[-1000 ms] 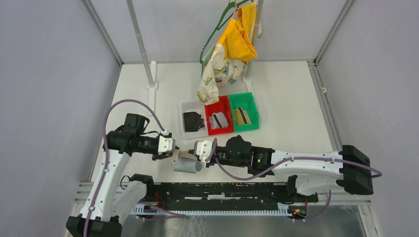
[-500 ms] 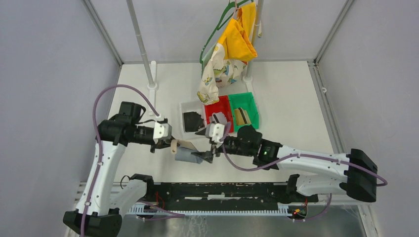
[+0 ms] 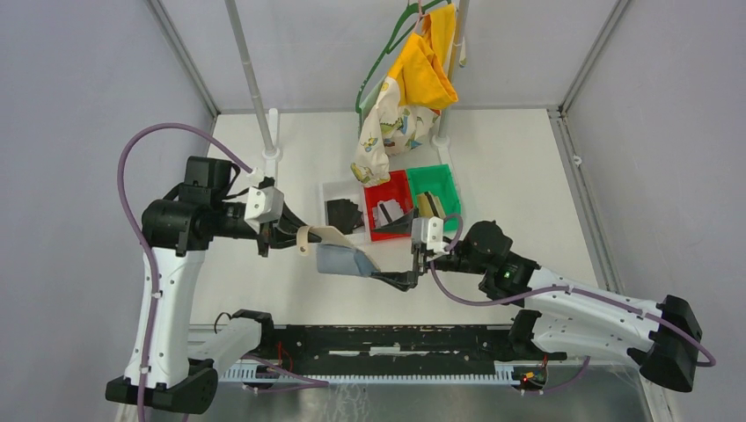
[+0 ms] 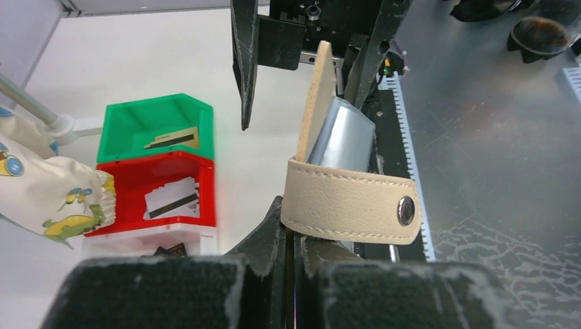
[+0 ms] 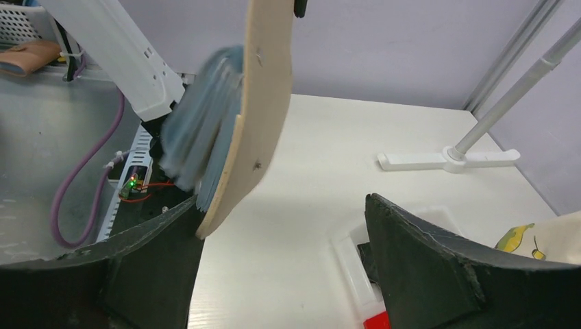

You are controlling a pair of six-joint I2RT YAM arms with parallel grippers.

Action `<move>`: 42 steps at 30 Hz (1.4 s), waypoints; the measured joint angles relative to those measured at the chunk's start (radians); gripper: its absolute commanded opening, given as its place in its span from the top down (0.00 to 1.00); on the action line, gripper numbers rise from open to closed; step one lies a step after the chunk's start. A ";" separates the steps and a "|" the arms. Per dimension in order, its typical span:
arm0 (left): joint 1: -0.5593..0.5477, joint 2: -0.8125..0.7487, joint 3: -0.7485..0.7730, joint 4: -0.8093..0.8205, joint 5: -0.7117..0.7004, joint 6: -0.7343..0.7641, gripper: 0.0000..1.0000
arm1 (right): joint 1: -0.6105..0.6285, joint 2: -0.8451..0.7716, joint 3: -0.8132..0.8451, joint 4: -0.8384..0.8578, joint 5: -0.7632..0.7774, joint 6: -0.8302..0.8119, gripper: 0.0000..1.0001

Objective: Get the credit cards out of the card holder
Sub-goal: Pick up the card holder from the center of the board, then remove the credit card from the card holder.

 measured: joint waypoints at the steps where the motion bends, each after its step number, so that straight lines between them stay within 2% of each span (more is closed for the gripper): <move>1: 0.000 -0.001 0.001 0.000 0.006 -0.018 0.98 | 0.000 -0.001 0.001 -0.004 0.000 -0.005 0.09; 10: 0.000 -0.036 0.001 0.108 0.052 -0.228 0.98 | 0.000 0.039 0.029 0.040 -0.021 0.031 0.02; 14: 0.000 -0.060 0.001 0.159 0.058 -0.299 0.98 | 0.006 0.051 0.038 0.063 -0.045 0.045 0.02; 17: 0.000 -0.066 0.001 0.179 0.059 -0.327 0.98 | 0.009 0.051 0.039 0.064 -0.041 0.045 0.06; 23: 0.000 -0.067 0.001 0.197 0.067 -0.360 0.98 | 0.012 0.038 0.037 0.100 0.028 0.068 0.10; 29: 0.000 -0.066 0.001 0.208 0.077 -0.374 0.98 | 0.014 0.031 0.036 0.189 0.053 0.124 0.05; 34: 0.000 -0.066 0.001 0.208 0.077 -0.381 0.98 | 0.026 0.047 0.035 0.259 0.102 0.163 0.06; 42: 0.000 -0.066 0.001 0.216 0.077 -0.392 0.98 | 0.068 0.148 0.082 0.321 0.180 0.179 0.05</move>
